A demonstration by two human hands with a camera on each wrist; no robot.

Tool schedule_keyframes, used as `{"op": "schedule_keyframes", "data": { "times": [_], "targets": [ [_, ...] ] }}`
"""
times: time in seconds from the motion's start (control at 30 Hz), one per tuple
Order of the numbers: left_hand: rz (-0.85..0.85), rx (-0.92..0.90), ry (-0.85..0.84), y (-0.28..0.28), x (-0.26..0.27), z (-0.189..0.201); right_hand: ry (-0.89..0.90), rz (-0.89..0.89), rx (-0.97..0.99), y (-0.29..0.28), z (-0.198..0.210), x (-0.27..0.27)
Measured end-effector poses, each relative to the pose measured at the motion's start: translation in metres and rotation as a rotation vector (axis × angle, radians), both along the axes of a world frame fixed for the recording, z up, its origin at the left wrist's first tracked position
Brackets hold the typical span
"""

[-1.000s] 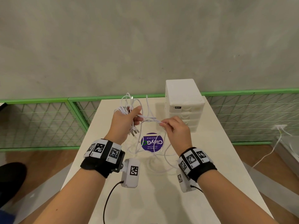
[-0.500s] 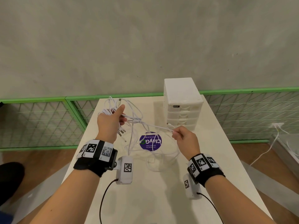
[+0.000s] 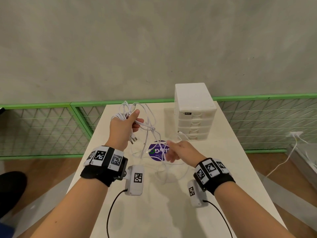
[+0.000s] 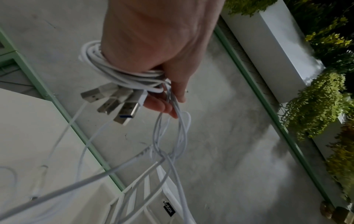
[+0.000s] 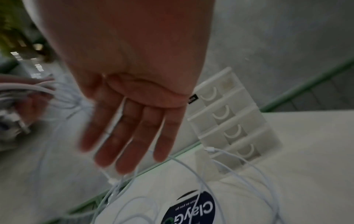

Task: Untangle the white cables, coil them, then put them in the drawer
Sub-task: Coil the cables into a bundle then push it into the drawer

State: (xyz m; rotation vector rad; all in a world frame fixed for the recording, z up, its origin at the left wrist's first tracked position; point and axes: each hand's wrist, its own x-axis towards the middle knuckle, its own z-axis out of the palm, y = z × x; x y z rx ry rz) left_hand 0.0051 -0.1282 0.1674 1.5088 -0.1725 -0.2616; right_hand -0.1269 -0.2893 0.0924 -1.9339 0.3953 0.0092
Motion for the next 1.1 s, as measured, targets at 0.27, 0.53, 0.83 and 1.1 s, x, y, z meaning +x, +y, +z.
{"op": "schedule_keyframes", "data": {
  "times": [0.27, 0.53, 0.83, 1.1],
  "targets": [
    [-0.108, 0.038, -0.008, -0.001, -0.012, 0.003, -0.153, -0.072, -0.295, 0.009, 0.007, 0.014],
    [-0.056, 0.054, -0.017, 0.012, -0.006, -0.006, -0.199, -0.047, -0.035, 0.003, 0.004, 0.006],
    [-0.062, 0.079, -0.054, 0.012, -0.013, 0.009, -0.024, 0.083, -0.008, 0.017, -0.007, -0.004],
    [-0.142, 0.068, -0.062, 0.013, -0.014, 0.010, -0.132, -0.019, -0.081, 0.019, -0.005, -0.001]
  ]
}}
